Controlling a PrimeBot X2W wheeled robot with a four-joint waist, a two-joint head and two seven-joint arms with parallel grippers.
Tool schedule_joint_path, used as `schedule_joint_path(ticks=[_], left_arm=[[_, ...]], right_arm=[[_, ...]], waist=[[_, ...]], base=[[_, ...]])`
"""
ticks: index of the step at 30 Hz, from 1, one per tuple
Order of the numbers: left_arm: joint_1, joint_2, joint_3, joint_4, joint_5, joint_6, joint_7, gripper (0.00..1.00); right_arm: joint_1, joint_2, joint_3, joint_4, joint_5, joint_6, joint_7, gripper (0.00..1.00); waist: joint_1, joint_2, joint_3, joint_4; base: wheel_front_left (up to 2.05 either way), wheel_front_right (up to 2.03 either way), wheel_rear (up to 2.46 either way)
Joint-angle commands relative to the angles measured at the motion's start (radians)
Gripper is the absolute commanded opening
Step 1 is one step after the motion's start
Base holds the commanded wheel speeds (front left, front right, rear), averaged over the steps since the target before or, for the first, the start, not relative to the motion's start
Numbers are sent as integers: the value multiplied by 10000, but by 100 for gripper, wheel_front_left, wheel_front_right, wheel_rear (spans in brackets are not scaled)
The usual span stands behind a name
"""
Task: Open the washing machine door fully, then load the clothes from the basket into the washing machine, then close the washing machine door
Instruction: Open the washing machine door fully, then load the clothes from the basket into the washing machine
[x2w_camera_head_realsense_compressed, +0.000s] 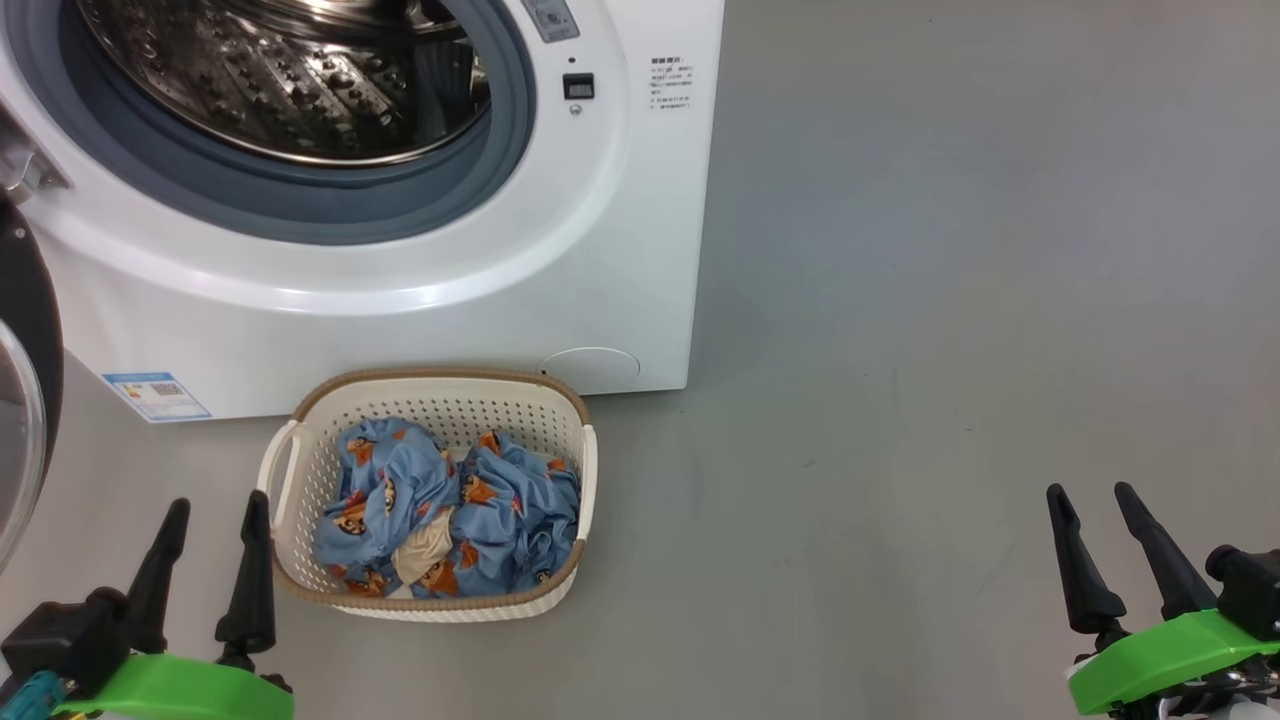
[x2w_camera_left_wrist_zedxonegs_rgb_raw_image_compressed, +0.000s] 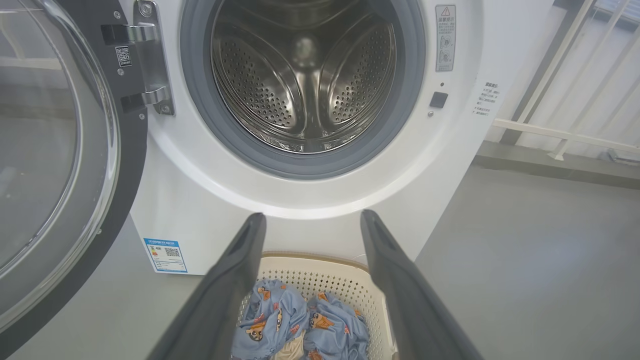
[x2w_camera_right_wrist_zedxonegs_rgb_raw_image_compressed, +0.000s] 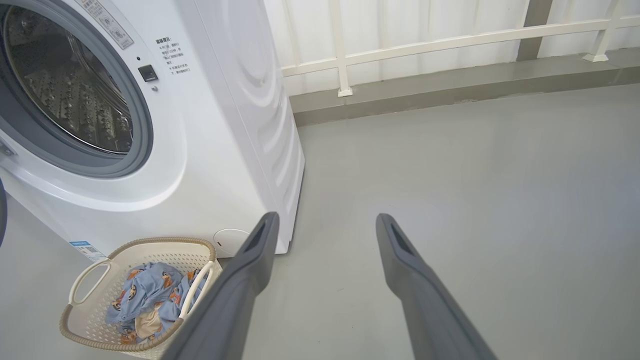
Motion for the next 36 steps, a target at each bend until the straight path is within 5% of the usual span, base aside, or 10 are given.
schedule_joint_path(ticks=[1,36], left_arm=[[-165,300,346,-262,-59,15,-53,100],[-519,540,-152,-15,-555,15,-53,100]], right_arm=[[17,-96,143,-266,-24,16,-120,100],[-240,154,222,-340,-83,16,-120,100]], waist=[[0,0,18,17],[0,0,385,131]], base=[[0,0,0],[37,-73,35]])
